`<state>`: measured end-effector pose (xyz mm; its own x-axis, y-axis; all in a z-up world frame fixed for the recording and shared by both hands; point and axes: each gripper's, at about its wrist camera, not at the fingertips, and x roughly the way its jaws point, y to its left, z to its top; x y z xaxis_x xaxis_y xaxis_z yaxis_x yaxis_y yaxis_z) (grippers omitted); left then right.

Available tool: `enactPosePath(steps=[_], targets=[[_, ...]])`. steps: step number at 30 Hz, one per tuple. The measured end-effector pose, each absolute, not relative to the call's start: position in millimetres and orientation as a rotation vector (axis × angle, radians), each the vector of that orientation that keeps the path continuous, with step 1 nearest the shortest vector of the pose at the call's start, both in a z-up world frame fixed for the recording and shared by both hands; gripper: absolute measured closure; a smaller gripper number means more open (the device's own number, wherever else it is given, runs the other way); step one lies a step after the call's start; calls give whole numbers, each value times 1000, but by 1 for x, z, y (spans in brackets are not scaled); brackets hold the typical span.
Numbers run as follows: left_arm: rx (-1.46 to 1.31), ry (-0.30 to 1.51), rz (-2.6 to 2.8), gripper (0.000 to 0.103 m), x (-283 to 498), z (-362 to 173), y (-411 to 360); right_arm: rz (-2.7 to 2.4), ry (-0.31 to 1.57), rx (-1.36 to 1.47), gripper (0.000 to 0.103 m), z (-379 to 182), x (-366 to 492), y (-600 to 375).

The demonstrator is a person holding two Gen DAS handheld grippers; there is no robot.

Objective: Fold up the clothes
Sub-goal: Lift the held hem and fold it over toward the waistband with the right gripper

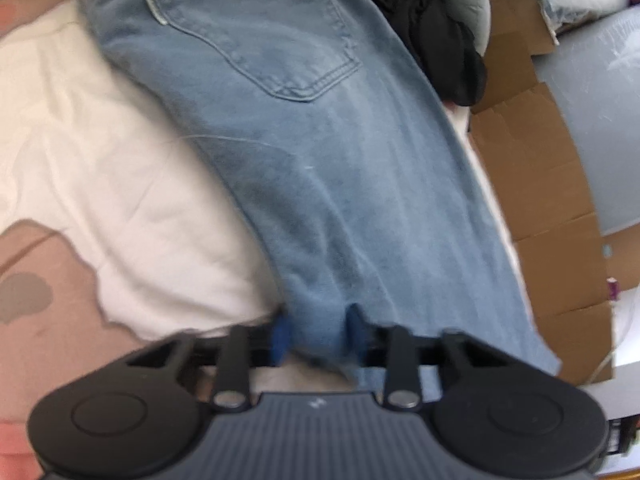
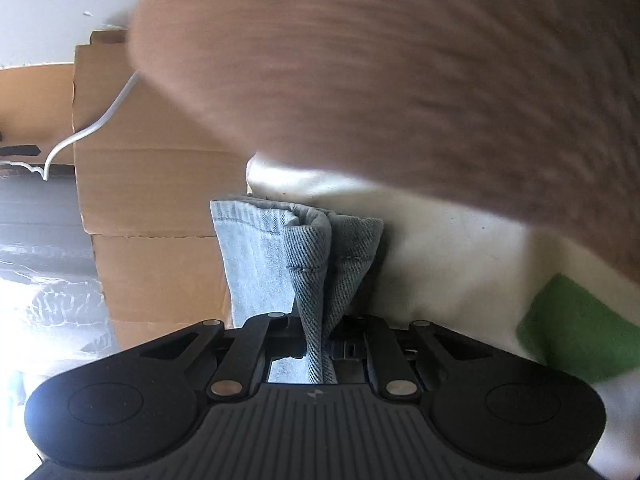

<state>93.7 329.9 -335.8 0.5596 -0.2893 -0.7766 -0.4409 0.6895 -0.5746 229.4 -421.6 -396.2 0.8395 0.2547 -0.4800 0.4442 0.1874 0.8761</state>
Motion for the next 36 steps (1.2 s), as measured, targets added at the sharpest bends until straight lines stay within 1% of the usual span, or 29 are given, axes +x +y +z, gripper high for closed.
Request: enactPosePath(steps=[5,7,13,20,21,25,27,29,36], targets=[[-859,1010,140,82,96,-323,328,-191,586,1417,97,-369,222,-409],[-849,1020,147,83,100,-315,327,-218,606,1404,97,-355,221,-404],[-828,1038,152,84,114,-285,329,-287,716,1251,97,-303,229,-389],[-804,1060,163,84,110,-248,340,-373,775,1221,97,-252,226,-369],[-798,1066,163,84,109,-245,342,-378,787,1215,97,-238,237,-361],[-767,1090,173,84,108,-236,342,-462,917,1128,97,-209,236,-360],[-760,1102,182,84,109,-237,339,-515,941,1177,97,-208,221,-360],[-754,1113,189,84,109,-238,338,-538,926,1204,97,-208,203,-357],[-725,1147,168,84,90,-242,340,-499,902,1194,97,-211,124,-359]])
